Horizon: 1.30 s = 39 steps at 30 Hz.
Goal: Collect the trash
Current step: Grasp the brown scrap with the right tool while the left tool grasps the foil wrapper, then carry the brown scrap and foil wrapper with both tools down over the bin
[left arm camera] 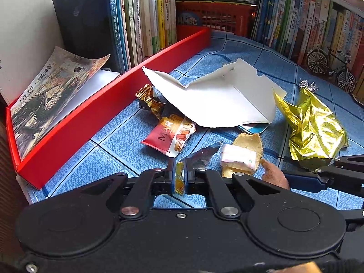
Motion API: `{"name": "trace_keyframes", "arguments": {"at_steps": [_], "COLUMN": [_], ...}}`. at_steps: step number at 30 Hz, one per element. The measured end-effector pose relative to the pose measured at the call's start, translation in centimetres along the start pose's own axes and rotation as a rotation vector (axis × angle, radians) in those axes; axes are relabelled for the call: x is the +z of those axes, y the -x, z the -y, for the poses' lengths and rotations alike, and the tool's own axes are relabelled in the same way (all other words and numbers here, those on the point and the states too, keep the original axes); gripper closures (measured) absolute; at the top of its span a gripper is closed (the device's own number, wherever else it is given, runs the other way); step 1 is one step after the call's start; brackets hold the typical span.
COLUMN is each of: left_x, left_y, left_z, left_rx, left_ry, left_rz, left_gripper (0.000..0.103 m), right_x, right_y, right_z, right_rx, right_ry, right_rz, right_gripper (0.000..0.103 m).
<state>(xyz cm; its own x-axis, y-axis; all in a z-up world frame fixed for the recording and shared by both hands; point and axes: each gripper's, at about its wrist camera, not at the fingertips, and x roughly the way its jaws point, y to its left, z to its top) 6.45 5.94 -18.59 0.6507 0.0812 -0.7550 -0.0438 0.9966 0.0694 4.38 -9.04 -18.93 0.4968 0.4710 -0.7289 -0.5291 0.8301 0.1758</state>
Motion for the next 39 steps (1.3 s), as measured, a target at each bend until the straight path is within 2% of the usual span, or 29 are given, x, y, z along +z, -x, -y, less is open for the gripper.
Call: {"name": "trace_keyframes", "arguments": {"at_steps": [4,5,6,8,12,14,17,19,21,32,35,36,38,39], "left_x": [-0.5,-0.6,-0.6,-0.8,-1.0,-1.0,-0.7,-0.7,-0.8,-2.3,-2.6,-2.6,-2.6,-2.6], "left_y": [-0.1,-0.4,-0.7,-1.2,-2.6,-2.9,-3.0,-2.6,-1.9,2.3,2.0,1.7,1.0,0.6], "left_z": [0.1,0.2,0.3,0.5,1.4,1.5,1.2,1.1,1.0,-0.4,-0.5,-0.4,-0.3,-0.1], "left_rx": [-0.001,0.01,0.02,0.038,0.022,0.006,-0.052,-0.049,-0.061,-0.052,-0.015,-0.004,-0.01,-0.019], "left_ry": [-0.023,-0.032,-0.037,-0.042,-0.086,-0.079,-0.033,-0.016,-0.017,0.016,-0.009,-0.017,-0.027,-0.038], "left_rz": [-0.007,-0.011,-0.016,-0.007,-0.013,0.008,-0.005,-0.003,0.002,0.023,0.034,0.035,0.045,0.046], "left_gripper": [0.089,0.08,0.065,0.055,0.054,0.055,0.075,0.081,0.102,0.101,0.088,0.077,0.063,0.062], "right_x": [-0.2,-0.3,-0.4,-0.6,-1.0,-1.2,-1.4,-1.5,-1.5,-1.3,-1.5,-1.5,-1.7,-1.9], "right_y": [1.3,1.5,1.8,2.4,3.4,3.6,3.8,3.9,4.0,4.3,4.5,4.6,4.8,4.9], "right_z": [0.0,0.0,0.0,0.0,0.3,0.5,0.7,0.8,0.7,-0.9,-1.5,-1.7,-2.0,-2.1], "right_rx": [-0.004,-0.006,-0.009,-0.016,-0.037,-0.046,-0.056,-0.059,-0.058,-0.039,-0.039,-0.038,-0.039,-0.041], "right_ry": [-0.015,-0.017,-0.019,-0.019,-0.014,-0.018,-0.019,-0.017,-0.017,-0.026,-0.03,-0.029,-0.024,-0.021], "right_rz": [0.007,0.008,0.009,0.01,0.012,0.008,0.003,0.004,0.006,0.017,0.012,0.011,0.01,0.01], "right_gripper": [0.07,0.07,0.07,0.07,0.07,0.07,0.07,0.07,0.07,0.07,0.07,0.07,0.07,0.07]}}
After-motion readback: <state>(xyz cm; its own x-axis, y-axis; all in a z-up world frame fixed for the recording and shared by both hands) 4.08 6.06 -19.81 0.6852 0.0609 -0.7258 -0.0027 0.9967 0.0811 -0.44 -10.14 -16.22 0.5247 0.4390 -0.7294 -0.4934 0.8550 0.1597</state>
